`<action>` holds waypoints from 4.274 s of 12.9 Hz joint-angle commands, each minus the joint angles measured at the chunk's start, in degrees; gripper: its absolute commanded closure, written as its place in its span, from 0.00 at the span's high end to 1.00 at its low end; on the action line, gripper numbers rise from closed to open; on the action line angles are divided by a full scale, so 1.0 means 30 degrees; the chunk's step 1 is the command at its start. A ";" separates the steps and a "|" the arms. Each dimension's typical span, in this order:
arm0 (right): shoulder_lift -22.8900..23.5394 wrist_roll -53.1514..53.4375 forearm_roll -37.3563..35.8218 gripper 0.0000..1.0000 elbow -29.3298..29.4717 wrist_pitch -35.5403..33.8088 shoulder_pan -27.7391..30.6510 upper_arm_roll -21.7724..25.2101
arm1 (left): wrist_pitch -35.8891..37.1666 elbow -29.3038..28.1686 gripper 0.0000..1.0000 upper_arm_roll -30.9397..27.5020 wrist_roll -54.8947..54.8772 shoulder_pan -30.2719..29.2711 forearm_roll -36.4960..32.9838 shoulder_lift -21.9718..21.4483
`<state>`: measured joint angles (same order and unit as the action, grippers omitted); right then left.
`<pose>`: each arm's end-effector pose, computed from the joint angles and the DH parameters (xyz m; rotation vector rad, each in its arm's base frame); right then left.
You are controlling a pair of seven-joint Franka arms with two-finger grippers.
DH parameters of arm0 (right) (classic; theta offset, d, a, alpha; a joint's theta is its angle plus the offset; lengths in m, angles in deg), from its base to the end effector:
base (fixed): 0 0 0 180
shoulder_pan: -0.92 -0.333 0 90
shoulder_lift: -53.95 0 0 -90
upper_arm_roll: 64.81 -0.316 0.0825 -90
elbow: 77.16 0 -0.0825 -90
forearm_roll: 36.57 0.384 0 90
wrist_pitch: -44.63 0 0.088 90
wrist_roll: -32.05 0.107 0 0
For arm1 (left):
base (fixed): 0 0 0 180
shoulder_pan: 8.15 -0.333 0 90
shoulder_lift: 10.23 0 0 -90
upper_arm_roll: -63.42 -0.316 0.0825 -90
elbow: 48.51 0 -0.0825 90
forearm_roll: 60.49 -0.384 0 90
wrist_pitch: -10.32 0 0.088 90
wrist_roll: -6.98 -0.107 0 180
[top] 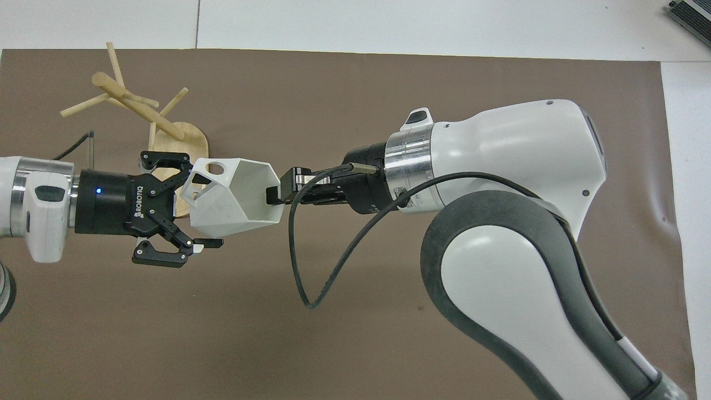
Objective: Hang cup on rack
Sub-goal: 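Close the left gripper on the cup held by the right gripper, then open the right gripper and withdraw it while the left gripper holds the cup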
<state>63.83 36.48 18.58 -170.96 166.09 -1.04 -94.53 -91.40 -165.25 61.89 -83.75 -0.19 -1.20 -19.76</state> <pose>0.5416 0.3485 0.5801 -2.1245 -0.0601 0.0257 0.4987 -0.1306 0.5495 1.6972 -1.4488 0.7428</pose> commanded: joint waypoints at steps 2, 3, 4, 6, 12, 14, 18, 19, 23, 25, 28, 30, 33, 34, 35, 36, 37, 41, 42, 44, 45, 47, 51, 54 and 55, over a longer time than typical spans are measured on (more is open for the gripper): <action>0.0016 0.0046 -0.0160 0.00 0.0039 -0.0117 0.0244 -0.0257 | 0.0447 -0.0667 1.00 -0.0193 -0.0399 0.0101 0.0891 -0.0953; 0.0016 0.0046 -0.0161 0.00 0.0039 -0.0117 0.0244 -0.0257 | 0.0564 -0.0667 1.00 -0.0193 -0.0399 0.0043 0.0920 -0.0982; 0.0016 0.0075 -0.0161 0.00 0.0039 -0.0117 0.0244 -0.0257 | 0.0565 -0.0696 1.00 -0.0222 -0.0399 0.0043 0.0921 -0.1041; 0.0016 0.0134 -0.0131 0.00 0.0039 -0.0117 0.0273 -0.0257 | 0.0361 -0.0987 1.00 -0.0222 -0.0399 0.0130 0.0921 -0.1128; 0.0016 0.0193 -0.0131 0.00 0.0039 -0.0117 0.0273 -0.0257 | 0.0126 -0.1106 0.28 -0.0164 -0.0399 0.0189 0.0950 -0.1188; 0.0016 0.0193 -0.0131 0.00 0.0039 -0.0117 0.0273 -0.0257 | 0.0096 -0.1106 0.00 -0.0135 -0.0341 0.0189 0.0950 -0.1188; 0.0016 0.0222 -0.0131 0.00 0.0039 -0.0117 0.0273 -0.0257 | 0.0008 -0.1106 0.00 -0.0047 -0.0340 0.0189 0.0950 -0.1217; 0.0016 0.0222 -0.0160 0.00 0.0039 -0.0088 0.0273 -0.0257 | 0.0008 -0.1106 0.00 -0.0047 -0.0340 0.0189 0.0950 -0.1217; -0.0042 0.0222 -0.0161 0.21 0.0039 -0.0029 0.0273 -0.0257 | 0.0037 -0.1106 0.00 -0.0047 -0.0282 0.0189 0.0950 -0.1275; -0.0072 0.0251 -0.0161 0.60 0.0039 -0.0029 0.0273 -0.0257 | 0.0037 -0.1106 0.00 -0.0047 -0.0252 0.0189 0.0950 -0.1334; -0.0042 0.1067 -0.0131 1.00 0.0039 0.0029 0.0273 -0.0257 | 0.0037 -0.1106 0.00 -0.0076 -0.0281 0.0160 0.0950 -0.1364; -0.0072 0.1101 -0.0131 1.00 0.0039 0.0059 0.0273 -0.0257 | 0.0008 -0.1106 0.00 -0.0076 -0.0282 0.0189 0.0950 -0.1393; -0.0072 0.0897 -0.0190 1.00 0.0068 0.0205 0.0447 -0.0053 | -0.0167 -0.1135 0.00 -0.0134 -0.0281 0.0160 0.0892 -0.1393; -0.0101 0.0722 -0.0306 1.00 0.0098 0.0234 0.0536 0.0064 | -0.0313 -0.1251 0.00 -0.0135 -0.0282 0.0160 0.0862 -0.1422; -0.0130 0.0633 -0.0626 1.00 0.0185 0.0235 0.0566 0.0297 | -0.0488 -0.1397 0.00 -0.0135 -0.0282 0.0160 0.0833 -0.1480; -0.0130 0.0487 -0.1181 1.00 0.0215 0.0206 0.0595 0.0792 | -0.0780 -0.1544 0.00 -0.0077 -0.0311 0.0160 0.0775 -0.1510; -0.0159 0.0080 -0.1708 1.00 0.0244 0.0060 0.0595 0.1145 | -0.1160 -0.1719 0.00 -0.0076 -0.0340 0.0160 0.0716 -0.1539; -0.0452 -0.0540 -0.4723 1.00 0.0186 -0.0116 0.0595 0.2552 | -0.4230 -0.2248 0.00 0.0334 0.0649 0.0160 -0.1152 -0.1540; -0.0481 -0.0540 -0.5485 1.00 0.0070 -0.0117 0.0595 0.2671 | -0.4762 -0.2394 0.00 0.0479 0.1845 0.0189 -0.2000 -0.1539; -0.0482 -0.0510 -0.7445 1.00 -0.0019 -0.0117 0.0595 0.3518 | -0.5873 -0.2512 0.00 0.1006 0.3956 0.0189 -0.3379 -0.1452; -0.0482 -0.0539 -0.8384 1.00 -0.0019 -0.0117 0.0595 0.4131 | -0.6896 -0.2889 0.00 0.1356 0.4633 0.0189 -0.4082 -0.1451; -0.0540 -0.0540 -1.0288 1.00 -0.0224 -0.0409 0.0595 0.5216 | -0.9500 -0.3768 0.00 0.1942 0.5894 0.0189 -0.4702 -0.1510; -0.0686 -0.0627 -1.5792 1.00 -0.0313 -0.1665 0.0595 0.7355 | -1.2705 -0.4475 0.00 0.2619 0.8821 0.0277 -0.7421 -0.1277; -0.1008 -0.1882 -1.6860 1.00 -0.0137 -0.3742 0.0595 0.9110 | -1.2533 -0.4272 0.00 0.2707 1.2215 0.0277 -1.1045 -0.0984; -0.1154 -0.2525 -1.6860 1.00 -0.0078 -0.4272 0.0595 0.9727 | -1.2473 -0.4183 0.00 0.2823 1.3301 0.0277 -1.2599 -0.0867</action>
<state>62.17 32.28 -31.08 -170.60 156.15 0.56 -67.92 -127.64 -177.29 70.19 -49.68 -0.14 -32.53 -22.28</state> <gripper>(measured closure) 0.000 0.282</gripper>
